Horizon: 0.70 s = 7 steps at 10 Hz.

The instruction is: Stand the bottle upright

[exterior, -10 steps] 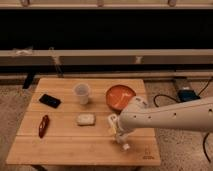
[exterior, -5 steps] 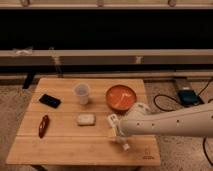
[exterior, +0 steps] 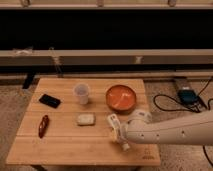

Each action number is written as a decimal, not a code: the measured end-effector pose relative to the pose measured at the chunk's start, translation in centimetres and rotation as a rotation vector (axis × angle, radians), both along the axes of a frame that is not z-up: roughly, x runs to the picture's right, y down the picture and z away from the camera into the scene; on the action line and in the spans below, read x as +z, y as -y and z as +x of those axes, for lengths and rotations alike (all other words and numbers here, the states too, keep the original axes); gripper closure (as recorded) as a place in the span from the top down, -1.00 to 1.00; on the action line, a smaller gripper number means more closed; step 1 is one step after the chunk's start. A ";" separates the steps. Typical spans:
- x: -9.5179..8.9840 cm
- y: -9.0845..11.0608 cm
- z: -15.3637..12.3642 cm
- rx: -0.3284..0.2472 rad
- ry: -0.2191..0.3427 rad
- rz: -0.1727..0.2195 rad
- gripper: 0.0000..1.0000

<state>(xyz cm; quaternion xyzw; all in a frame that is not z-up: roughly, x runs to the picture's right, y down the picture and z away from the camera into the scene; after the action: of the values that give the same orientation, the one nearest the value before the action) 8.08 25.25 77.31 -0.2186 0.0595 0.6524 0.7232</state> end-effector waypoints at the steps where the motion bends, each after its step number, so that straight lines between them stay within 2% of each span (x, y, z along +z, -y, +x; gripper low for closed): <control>1: 0.1 -0.1 0.0 0.009 -0.003 0.012 0.47; 4: 0.5 -0.4 0.3 0.024 -0.015 0.029 0.47; 7: 1.0 -0.7 0.0 0.014 -0.005 0.039 0.47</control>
<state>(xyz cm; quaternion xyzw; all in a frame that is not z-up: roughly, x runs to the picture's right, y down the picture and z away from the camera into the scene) 8.09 25.91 78.32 -0.2034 0.0469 0.6590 0.7226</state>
